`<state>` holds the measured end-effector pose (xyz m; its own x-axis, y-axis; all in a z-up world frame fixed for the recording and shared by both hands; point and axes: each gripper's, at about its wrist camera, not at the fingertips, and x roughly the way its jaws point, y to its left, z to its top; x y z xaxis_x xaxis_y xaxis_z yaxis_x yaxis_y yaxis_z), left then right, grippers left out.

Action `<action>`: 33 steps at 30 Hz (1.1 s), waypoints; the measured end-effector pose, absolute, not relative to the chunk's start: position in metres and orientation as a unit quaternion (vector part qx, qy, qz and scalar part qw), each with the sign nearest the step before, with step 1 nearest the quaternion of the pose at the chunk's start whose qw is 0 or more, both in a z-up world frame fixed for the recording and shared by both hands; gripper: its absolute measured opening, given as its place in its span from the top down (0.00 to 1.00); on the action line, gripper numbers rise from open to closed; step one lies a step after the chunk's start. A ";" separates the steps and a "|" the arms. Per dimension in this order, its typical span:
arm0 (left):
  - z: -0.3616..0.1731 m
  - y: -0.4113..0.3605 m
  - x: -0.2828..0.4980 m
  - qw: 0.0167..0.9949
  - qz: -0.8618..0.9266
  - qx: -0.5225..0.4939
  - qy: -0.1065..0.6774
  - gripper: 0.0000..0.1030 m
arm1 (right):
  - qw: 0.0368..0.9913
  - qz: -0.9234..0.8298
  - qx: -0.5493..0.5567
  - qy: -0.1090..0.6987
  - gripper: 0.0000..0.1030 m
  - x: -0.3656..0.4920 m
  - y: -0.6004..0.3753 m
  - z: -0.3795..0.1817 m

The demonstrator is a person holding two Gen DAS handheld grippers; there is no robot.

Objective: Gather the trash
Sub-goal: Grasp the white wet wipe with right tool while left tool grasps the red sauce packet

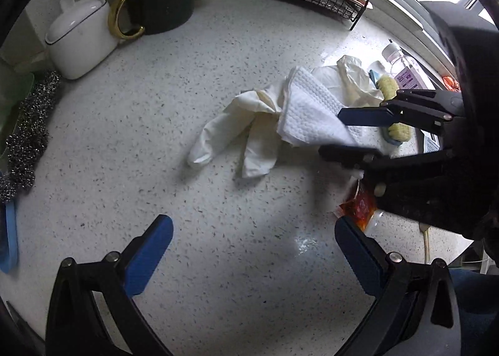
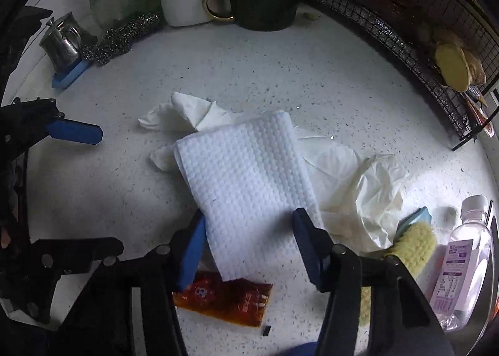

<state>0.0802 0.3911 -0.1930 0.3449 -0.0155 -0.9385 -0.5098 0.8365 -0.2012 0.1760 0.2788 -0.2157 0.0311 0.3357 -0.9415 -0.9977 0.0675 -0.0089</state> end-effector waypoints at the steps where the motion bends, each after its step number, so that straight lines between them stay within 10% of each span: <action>1: -0.193 0.391 0.080 0.784 0.158 -0.238 0.551 0.00 | 0.601 0.556 -0.396 0.416 0.70 0.177 0.279 -0.214; 6: -0.188 0.392 0.081 0.790 0.154 -0.237 0.544 0.00 | 0.608 0.555 -0.383 0.418 0.92 0.182 0.277 -0.203; 29: -0.185 0.322 0.145 0.809 0.047 -0.137 0.570 0.00 | 0.668 0.486 -0.266 0.497 0.93 0.237 0.139 -0.145; 33: -0.204 0.315 0.159 0.794 0.045 -0.109 0.597 0.14 | 0.679 0.475 -0.259 0.497 0.93 0.235 0.129 -0.140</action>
